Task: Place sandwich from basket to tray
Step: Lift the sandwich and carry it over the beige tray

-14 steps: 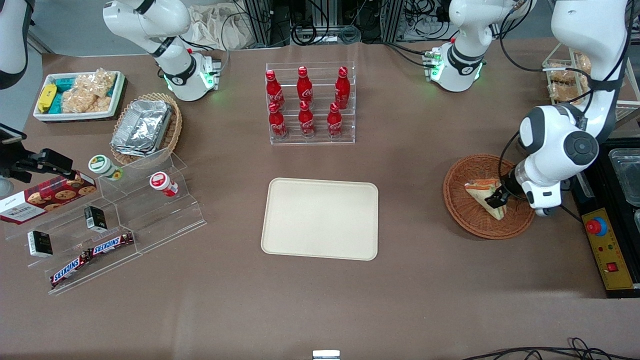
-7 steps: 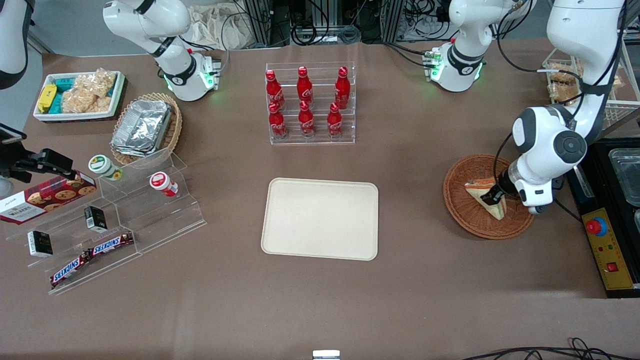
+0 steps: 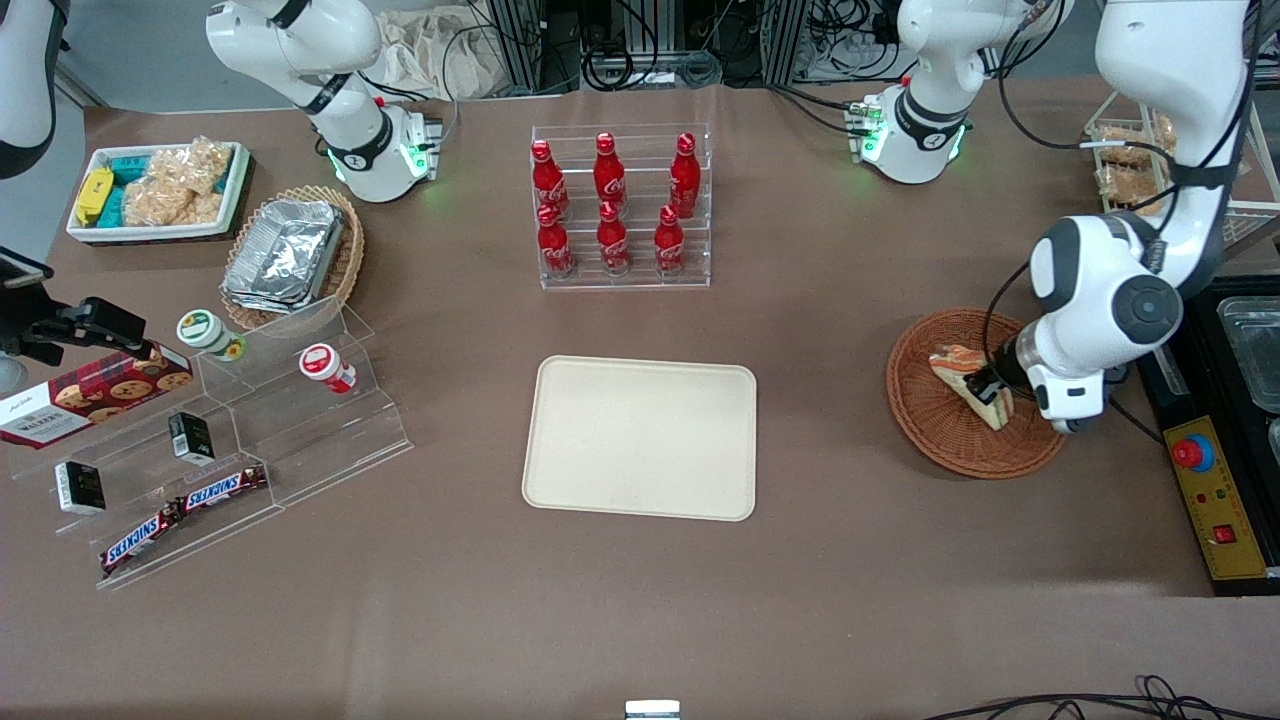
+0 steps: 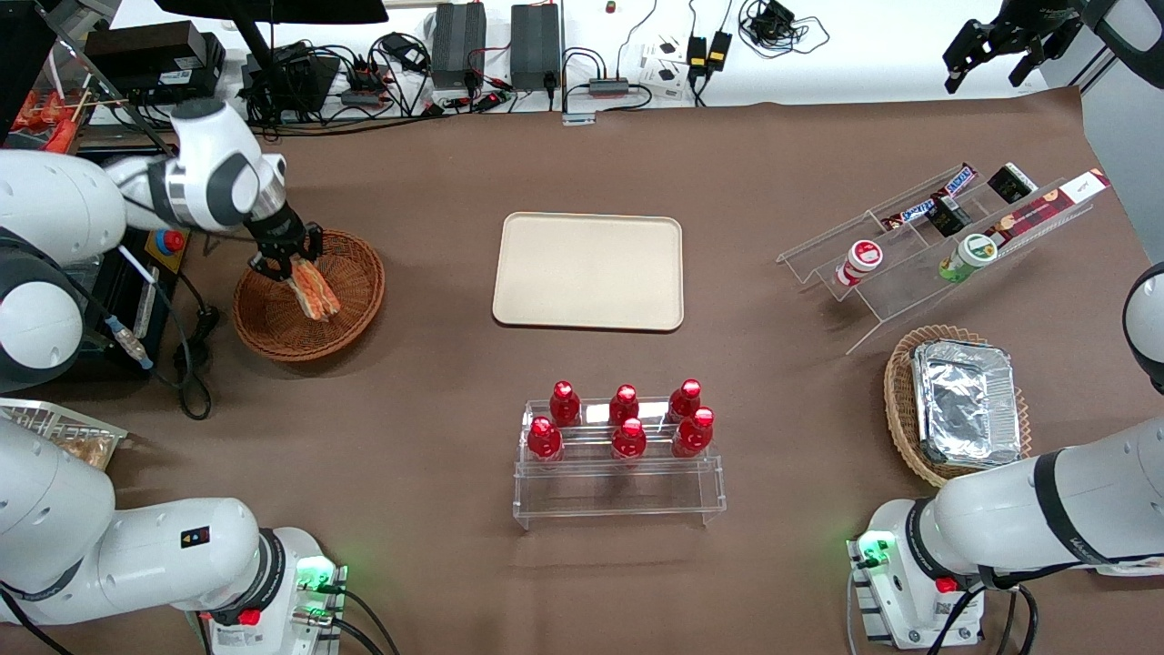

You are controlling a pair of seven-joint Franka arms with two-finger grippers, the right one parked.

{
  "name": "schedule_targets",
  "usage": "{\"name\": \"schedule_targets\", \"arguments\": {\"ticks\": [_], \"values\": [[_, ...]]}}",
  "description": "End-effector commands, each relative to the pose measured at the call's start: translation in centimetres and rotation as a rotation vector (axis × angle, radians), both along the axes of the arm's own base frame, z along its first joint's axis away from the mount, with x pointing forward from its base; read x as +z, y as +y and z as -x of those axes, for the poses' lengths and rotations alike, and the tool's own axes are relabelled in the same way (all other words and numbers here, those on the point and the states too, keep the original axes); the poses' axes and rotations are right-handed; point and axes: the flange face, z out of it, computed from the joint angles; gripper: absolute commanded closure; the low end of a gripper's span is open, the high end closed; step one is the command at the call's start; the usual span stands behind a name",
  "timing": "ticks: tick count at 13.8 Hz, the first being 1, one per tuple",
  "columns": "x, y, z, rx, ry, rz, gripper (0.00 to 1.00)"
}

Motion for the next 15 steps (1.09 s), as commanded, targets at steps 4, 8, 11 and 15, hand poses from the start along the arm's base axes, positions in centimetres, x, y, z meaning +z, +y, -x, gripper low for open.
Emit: {"name": "schedule_targets", "arguments": {"ticks": [4,8,11,15], "values": [[15.8,-5.4,-5.2,-0.320,0.049,0.044,1.00],[19.2,-16.0,-7.5,-0.657,0.016,0.137,1.00],[15.8,-24.8,-7.5,-0.772,0.034,0.140,1.00],[8.6,-33.2,-7.3,-0.805,-0.011,0.121,1.00]]}}
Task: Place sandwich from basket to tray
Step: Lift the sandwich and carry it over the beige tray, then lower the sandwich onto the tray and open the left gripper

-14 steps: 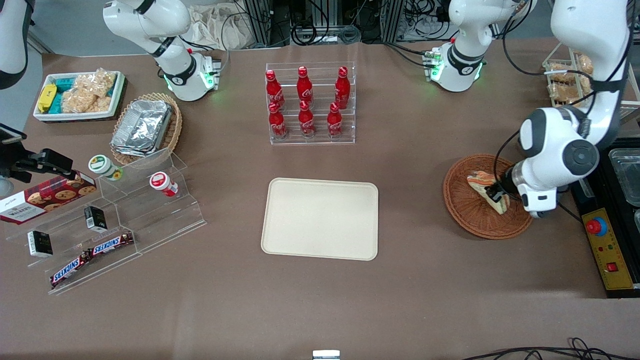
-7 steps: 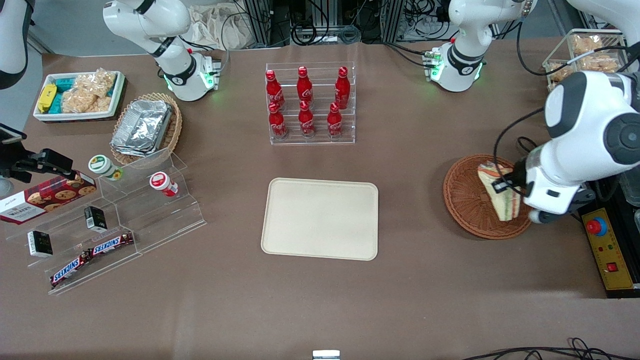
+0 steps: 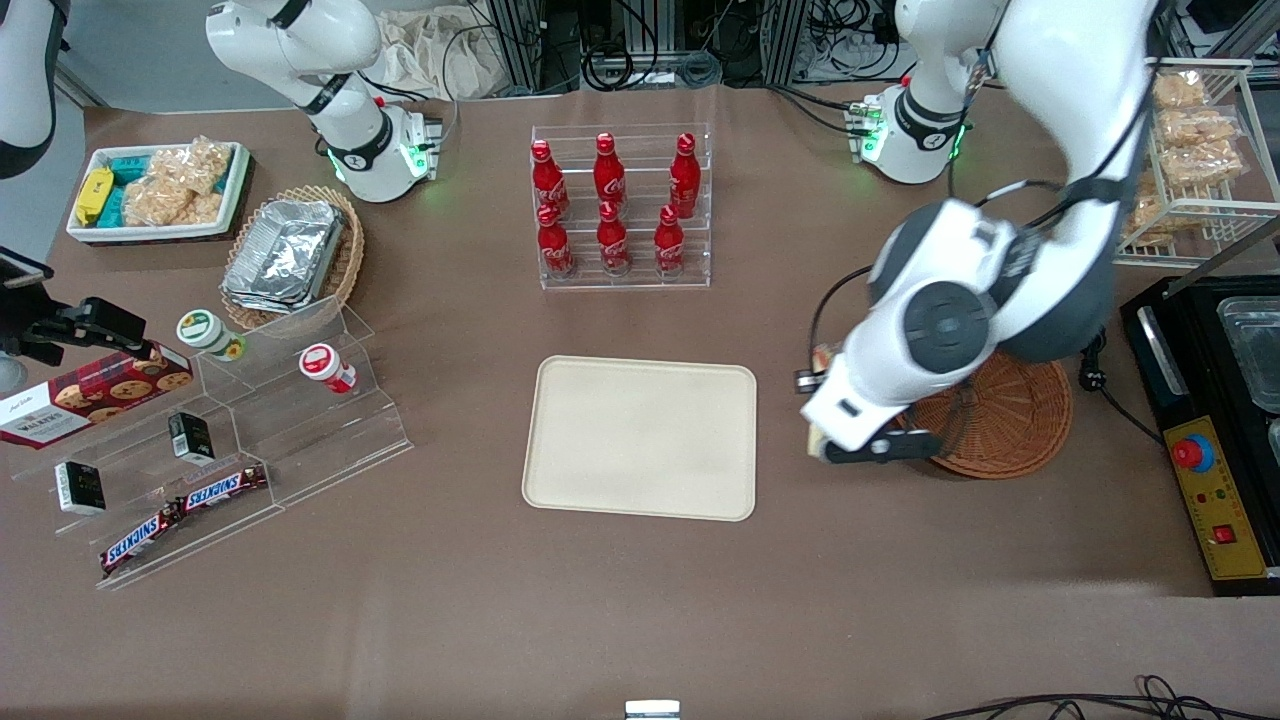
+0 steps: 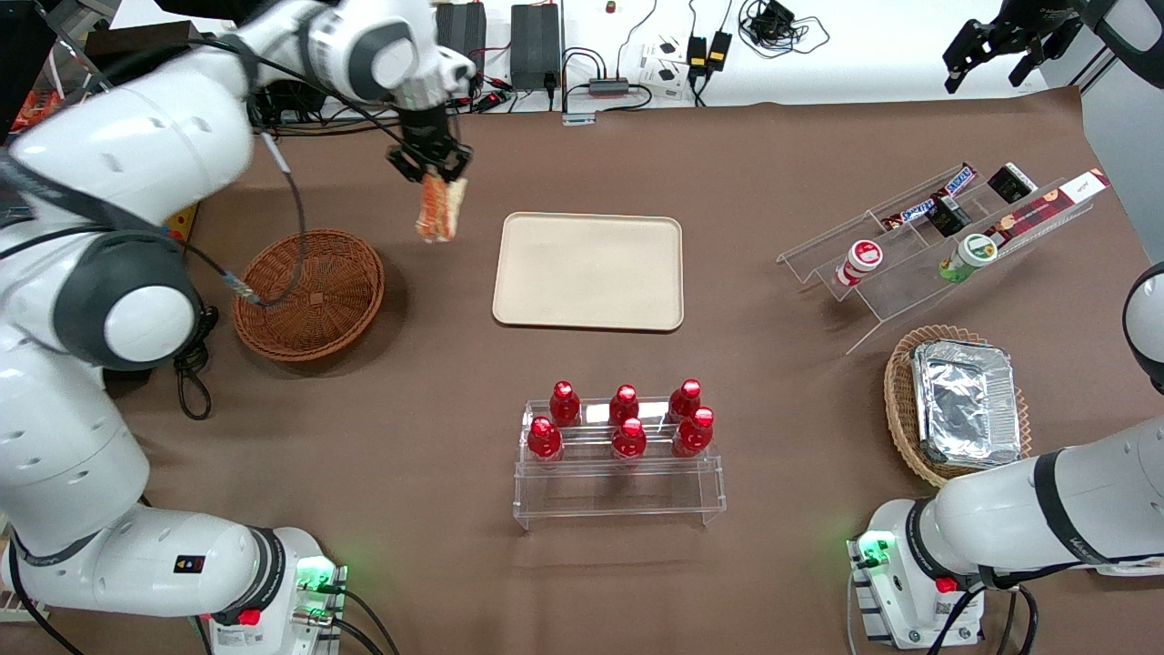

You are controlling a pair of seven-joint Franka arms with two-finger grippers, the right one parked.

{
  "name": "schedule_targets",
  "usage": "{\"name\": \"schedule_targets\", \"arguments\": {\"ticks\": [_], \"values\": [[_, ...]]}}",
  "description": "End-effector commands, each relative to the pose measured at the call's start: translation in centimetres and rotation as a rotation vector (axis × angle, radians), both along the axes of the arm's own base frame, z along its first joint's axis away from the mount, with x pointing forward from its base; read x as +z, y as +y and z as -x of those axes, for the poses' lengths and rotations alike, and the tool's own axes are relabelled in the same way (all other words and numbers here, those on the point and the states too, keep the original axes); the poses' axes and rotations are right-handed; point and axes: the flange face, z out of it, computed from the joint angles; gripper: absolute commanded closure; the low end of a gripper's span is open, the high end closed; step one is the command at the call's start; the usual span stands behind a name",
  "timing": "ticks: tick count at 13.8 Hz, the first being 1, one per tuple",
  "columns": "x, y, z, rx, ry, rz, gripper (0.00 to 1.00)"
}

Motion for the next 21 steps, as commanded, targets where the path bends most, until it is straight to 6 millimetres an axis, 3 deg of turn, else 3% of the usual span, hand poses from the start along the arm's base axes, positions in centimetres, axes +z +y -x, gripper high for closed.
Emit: {"name": "schedule_targets", "arguments": {"ticks": [1,3,5,8,12,13,14,15,17,21], "values": [[-3.9,-3.8,-0.8,-0.013,-0.027,0.008,1.00],[-6.9,-6.3,-0.3,-0.028,-0.036,0.034,1.00],[-9.9,-7.3,-0.5,-0.014,-0.049,0.039,1.00],[-13.7,-9.4,0.7,-0.014,-0.046,-0.001,1.00],[-16.0,-10.5,1.4,0.003,-0.062,-0.021,0.99],[-16.1,-10.4,1.3,0.002,-0.061,-0.022,0.73],[-16.0,-10.4,1.4,-0.001,-0.063,-0.023,0.09],[-16.0,-10.4,1.4,-0.007,-0.065,-0.026,0.01],[-14.8,-10.1,1.2,-0.003,-0.082,-0.042,0.01],[-8.2,-7.6,0.2,0.020,-0.120,-0.072,0.01]]}}
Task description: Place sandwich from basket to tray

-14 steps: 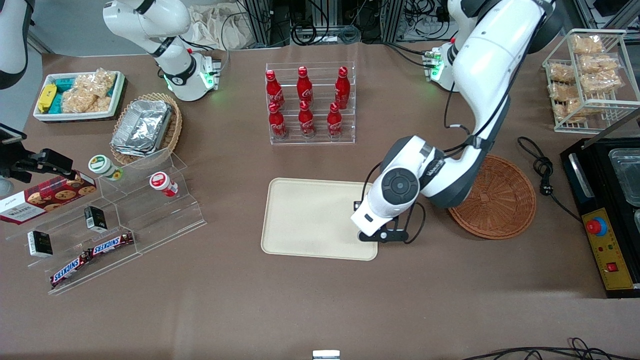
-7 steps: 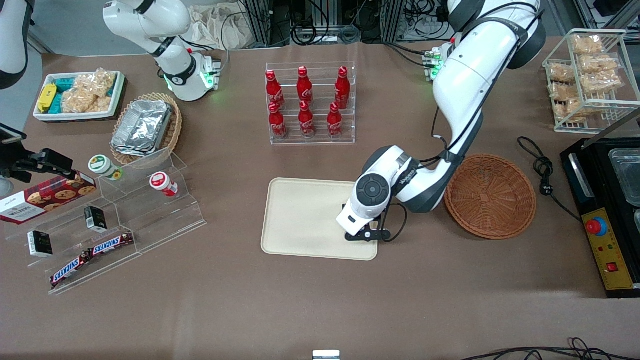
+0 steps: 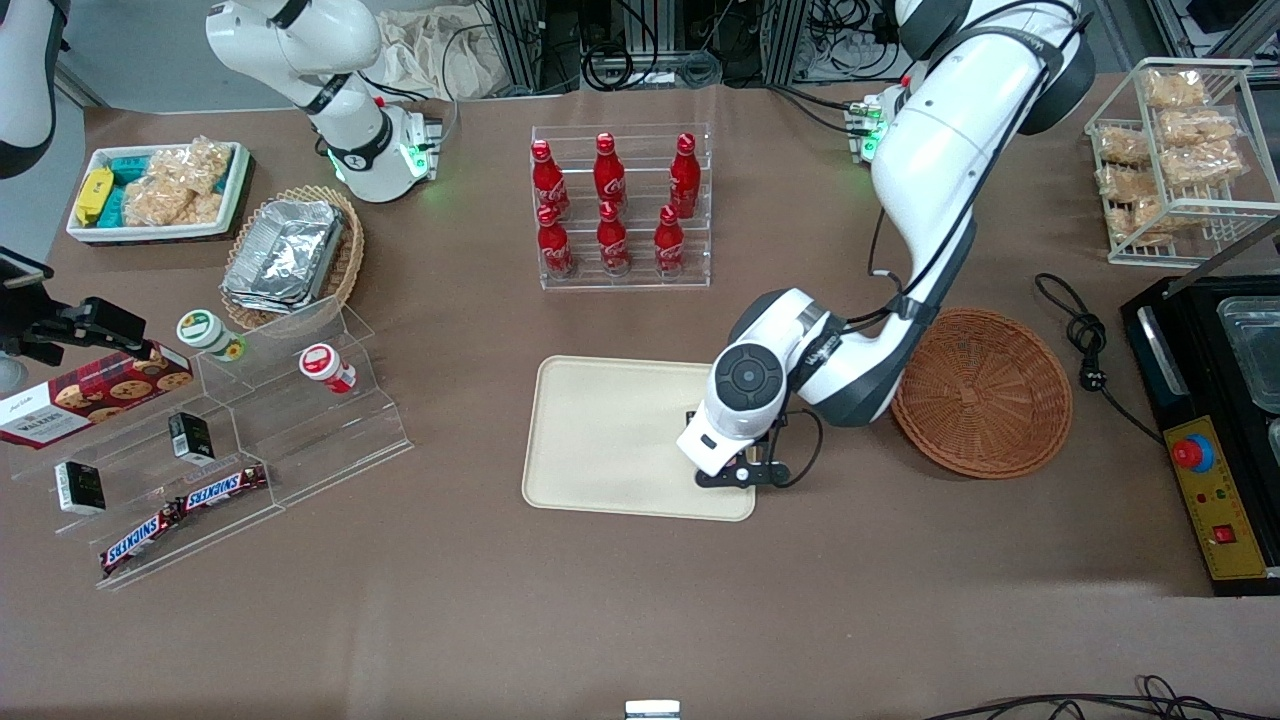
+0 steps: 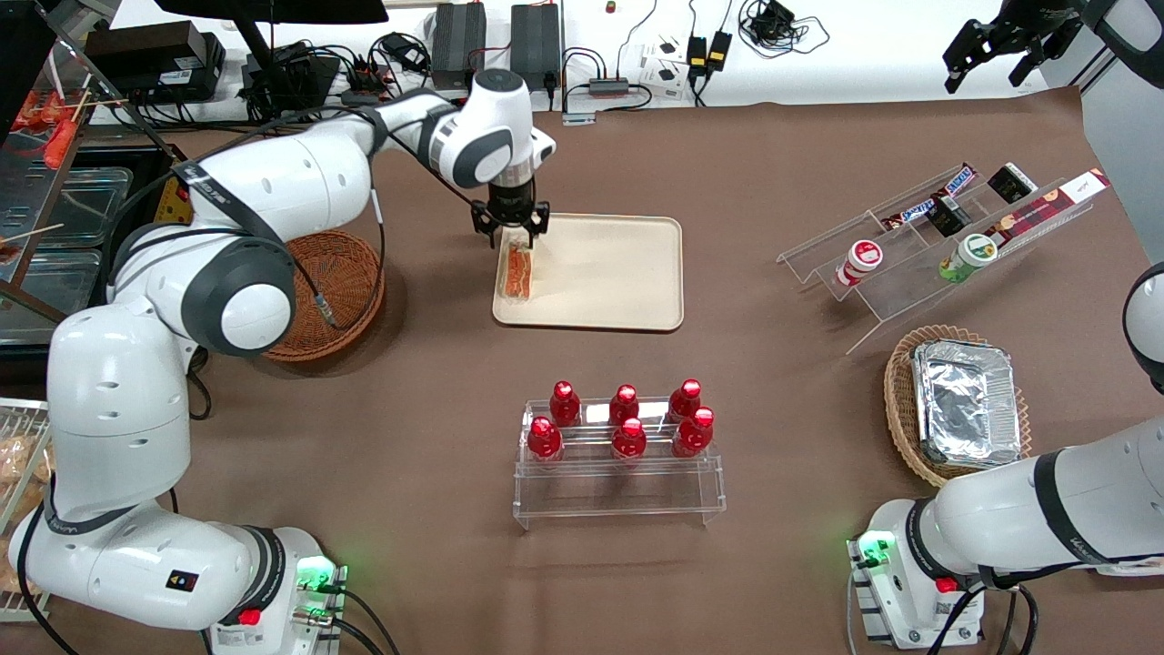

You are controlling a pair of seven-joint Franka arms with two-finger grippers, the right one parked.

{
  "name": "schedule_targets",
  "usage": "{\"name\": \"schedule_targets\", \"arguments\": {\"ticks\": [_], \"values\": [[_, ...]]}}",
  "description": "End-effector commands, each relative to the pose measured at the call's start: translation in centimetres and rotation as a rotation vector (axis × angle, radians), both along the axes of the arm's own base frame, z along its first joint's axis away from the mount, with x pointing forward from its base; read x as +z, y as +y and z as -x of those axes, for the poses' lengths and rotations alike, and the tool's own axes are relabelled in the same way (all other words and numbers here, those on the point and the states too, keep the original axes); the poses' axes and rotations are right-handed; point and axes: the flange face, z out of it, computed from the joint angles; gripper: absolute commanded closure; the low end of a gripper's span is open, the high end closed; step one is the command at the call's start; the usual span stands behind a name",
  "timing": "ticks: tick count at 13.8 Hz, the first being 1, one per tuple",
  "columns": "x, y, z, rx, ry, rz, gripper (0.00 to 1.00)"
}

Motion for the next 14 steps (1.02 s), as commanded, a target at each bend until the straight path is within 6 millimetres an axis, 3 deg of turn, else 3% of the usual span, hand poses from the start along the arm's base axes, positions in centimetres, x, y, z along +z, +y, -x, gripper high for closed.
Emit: {"name": "schedule_targets", "arguments": {"ticks": [1,3,7,10,12,14], "values": [[5.0,2.5,-0.7,0.035,-0.043,-0.040,0.01],[8.2,3.7,-0.5,0.042,-0.052,-0.065,0.01],[15.2,8.3,-0.7,0.051,-0.074,-0.081,0.01],[19.2,14.5,-0.5,0.024,-0.043,-0.054,0.01],[20.8,18.3,1.3,-0.053,-0.051,-0.067,0.01],[21.1,20.6,3.7,-0.077,-0.090,-0.043,0.01]]}}
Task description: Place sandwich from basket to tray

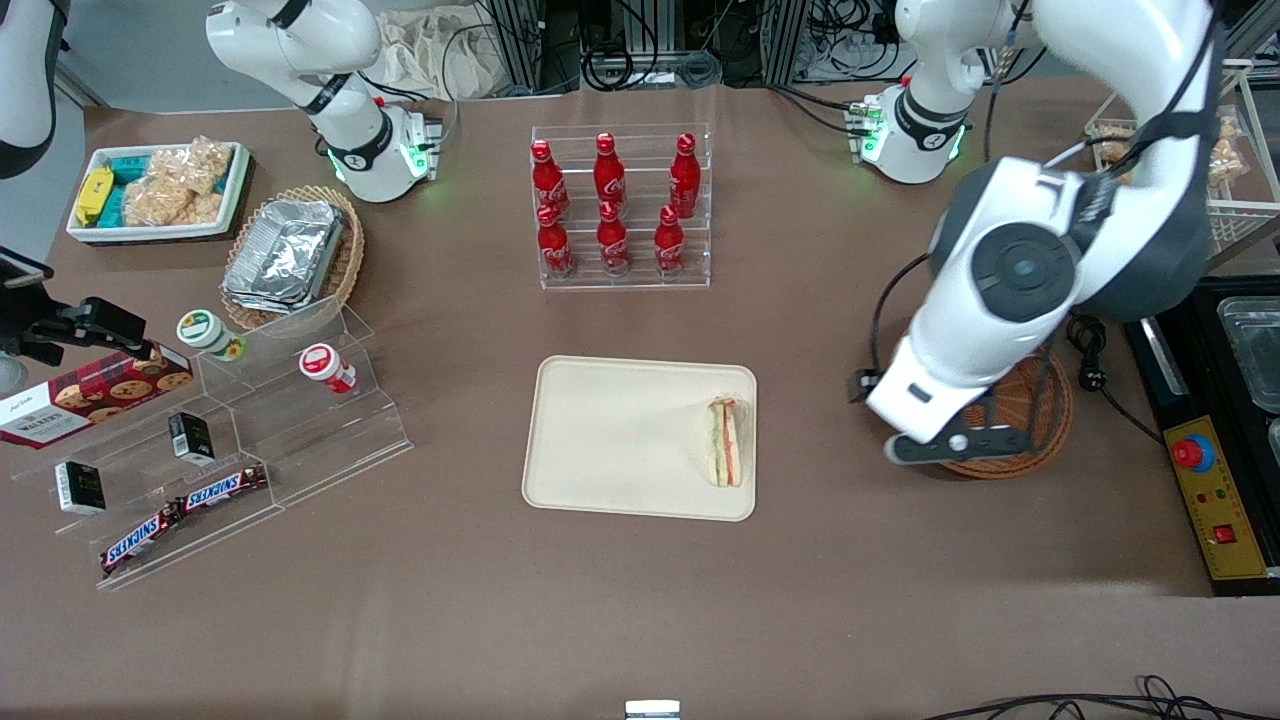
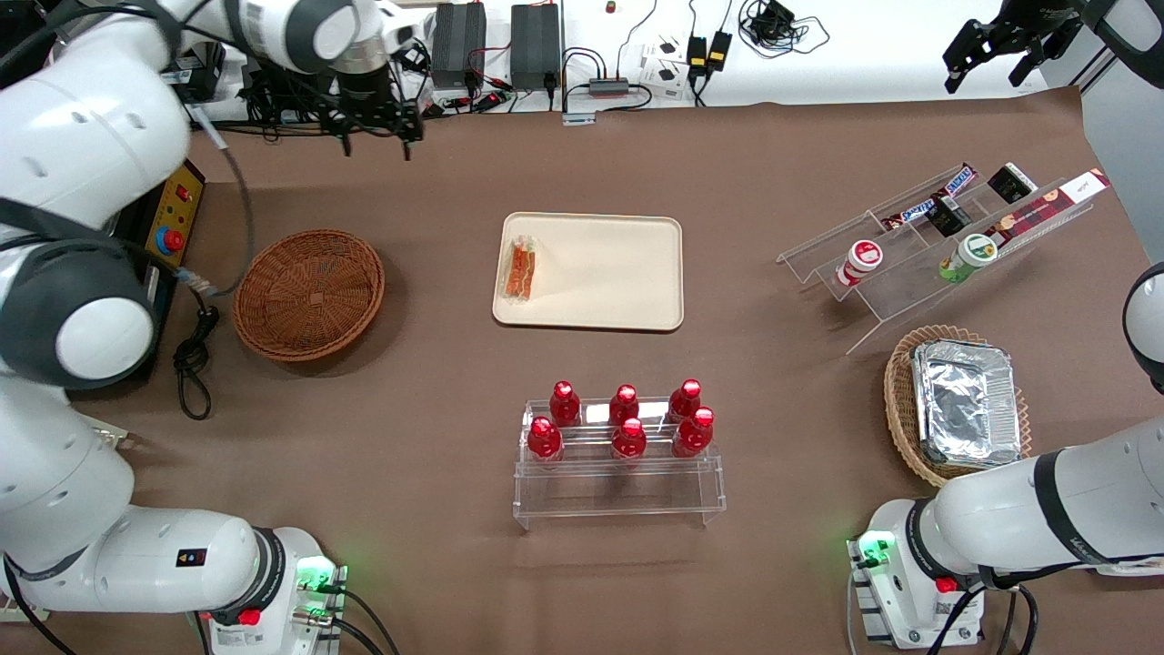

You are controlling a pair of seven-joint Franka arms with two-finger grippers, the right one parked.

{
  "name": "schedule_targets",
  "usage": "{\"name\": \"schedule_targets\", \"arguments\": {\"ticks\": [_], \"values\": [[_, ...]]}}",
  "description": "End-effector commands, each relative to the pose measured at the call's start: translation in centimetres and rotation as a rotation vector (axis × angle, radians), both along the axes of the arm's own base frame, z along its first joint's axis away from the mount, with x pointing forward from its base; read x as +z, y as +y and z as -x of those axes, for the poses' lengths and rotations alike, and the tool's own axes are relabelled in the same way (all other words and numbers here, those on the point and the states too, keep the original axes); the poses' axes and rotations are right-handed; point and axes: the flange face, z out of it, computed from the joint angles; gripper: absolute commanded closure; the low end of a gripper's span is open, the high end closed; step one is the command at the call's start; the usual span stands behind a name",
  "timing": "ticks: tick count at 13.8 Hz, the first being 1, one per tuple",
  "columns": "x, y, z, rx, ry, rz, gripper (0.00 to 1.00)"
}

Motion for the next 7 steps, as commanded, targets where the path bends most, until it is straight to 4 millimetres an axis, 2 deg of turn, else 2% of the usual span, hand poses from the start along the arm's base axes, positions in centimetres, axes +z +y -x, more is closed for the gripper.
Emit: {"name": "schedule_targets", "arguments": {"ticks": [1,3,5,7], "values": [[0.1,3.5,4.9,-0.048,-0.035,0.013,0.01],[0.6,6.2,5.9,-0.086,-0.036,0.027,0.01],[1.6,8.1,6.4,-0.113,-0.032,0.074,0.01],[2.4,11.6,5.7,-0.136,-0.032,0.108,0.01]]}}
